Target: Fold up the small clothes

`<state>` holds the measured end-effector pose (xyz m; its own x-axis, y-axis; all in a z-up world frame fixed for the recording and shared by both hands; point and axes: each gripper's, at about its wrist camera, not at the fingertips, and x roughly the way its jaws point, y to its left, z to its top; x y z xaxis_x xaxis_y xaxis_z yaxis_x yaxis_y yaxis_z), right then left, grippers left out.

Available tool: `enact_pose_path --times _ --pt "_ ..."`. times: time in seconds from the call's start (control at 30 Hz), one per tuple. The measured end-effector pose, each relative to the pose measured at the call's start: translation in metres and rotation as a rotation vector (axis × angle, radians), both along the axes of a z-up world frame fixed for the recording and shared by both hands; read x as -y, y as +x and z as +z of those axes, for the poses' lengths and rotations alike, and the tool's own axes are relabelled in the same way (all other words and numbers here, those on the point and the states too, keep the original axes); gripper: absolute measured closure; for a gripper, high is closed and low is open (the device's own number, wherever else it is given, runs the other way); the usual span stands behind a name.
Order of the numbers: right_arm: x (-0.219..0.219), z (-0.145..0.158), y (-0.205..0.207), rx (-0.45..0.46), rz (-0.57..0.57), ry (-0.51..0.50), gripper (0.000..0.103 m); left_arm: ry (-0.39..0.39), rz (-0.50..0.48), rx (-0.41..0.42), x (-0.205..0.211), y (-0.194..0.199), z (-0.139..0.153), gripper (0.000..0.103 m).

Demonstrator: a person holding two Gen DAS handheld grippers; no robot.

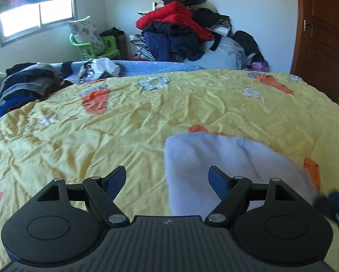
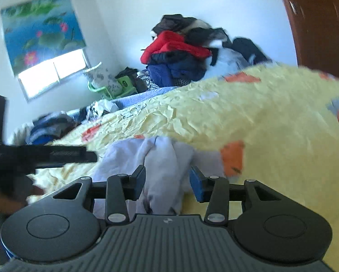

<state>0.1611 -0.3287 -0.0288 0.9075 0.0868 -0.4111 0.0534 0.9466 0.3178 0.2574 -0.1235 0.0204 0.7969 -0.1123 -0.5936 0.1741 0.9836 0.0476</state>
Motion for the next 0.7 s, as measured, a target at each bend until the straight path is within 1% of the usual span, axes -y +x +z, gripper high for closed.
enact_pose_path --times 0.07,0.13,0.2,0.23,0.27,0.3,0.33,0.37,0.43,0.47,0.53,0.57,0.6,0.63,0.7 --pt "-0.008 0.001 0.019 -0.021 0.029 -0.056 0.049 0.006 0.005 0.013 -0.005 -0.01 -0.001 0.023" --pt "-0.016 -0.001 0.038 -0.044 0.049 -0.12 0.05 -0.007 -0.011 0.018 -0.009 -0.021 -0.002 0.023" --pt "-0.017 -0.012 0.058 -0.101 -0.019 -0.22 0.049 -0.005 -0.04 0.003 -0.009 -0.032 -0.006 0.018" --pt "-0.014 -0.015 0.064 -0.133 -0.045 -0.222 0.048 0.004 -0.051 -0.002 -0.009 -0.037 -0.01 0.018" --pt "-0.006 -0.015 0.064 -0.141 -0.057 -0.173 0.048 0.021 -0.066 -0.003 -0.009 -0.045 -0.014 0.017" --pt "0.001 -0.012 0.056 -0.117 -0.06 -0.116 0.048 0.036 -0.077 0.002 -0.01 -0.051 -0.018 0.017" --pt "0.004 -0.007 0.046 -0.086 -0.06 -0.089 0.049 0.048 -0.083 0.008 -0.011 -0.058 -0.021 0.017" --pt "0.003 -0.002 0.035 -0.056 -0.047 -0.091 0.049 0.06 -0.089 0.012 -0.012 -0.064 -0.025 0.016" --pt "-0.004 0.003 0.017 -0.035 0.029 -0.11 0.049 0.079 -0.099 0.004 -0.013 -0.072 -0.034 0.015" --pt "-0.009 0.002 0.01 -0.036 0.084 -0.108 0.049 0.087 -0.107 0.004 -0.013 -0.075 -0.039 0.015" --pt "-0.018 -0.006 0.006 -0.09 0.149 -0.12 0.05 0.104 -0.116 0.01 -0.015 -0.082 -0.047 0.015" --pt "-0.021 -0.014 0.008 -0.127 0.141 -0.151 0.05 0.104 -0.123 0.006 -0.017 -0.085 -0.05 0.015" --pt "-0.02 -0.022 0.01 -0.154 0.111 -0.173 0.043 0.092 -0.128 0.002 -0.021 -0.087 -0.05 0.015" --pt "-0.014 -0.025 0.008 -0.164 0.093 -0.14 0.041 0.073 -0.13 0.0 -0.027 -0.091 -0.047 0.015" --pt "-0.001 -0.022 -0.005 -0.142 0.062 -0.021 0.041 0.05 -0.12 0.001 -0.041 -0.098 -0.044 0.014"
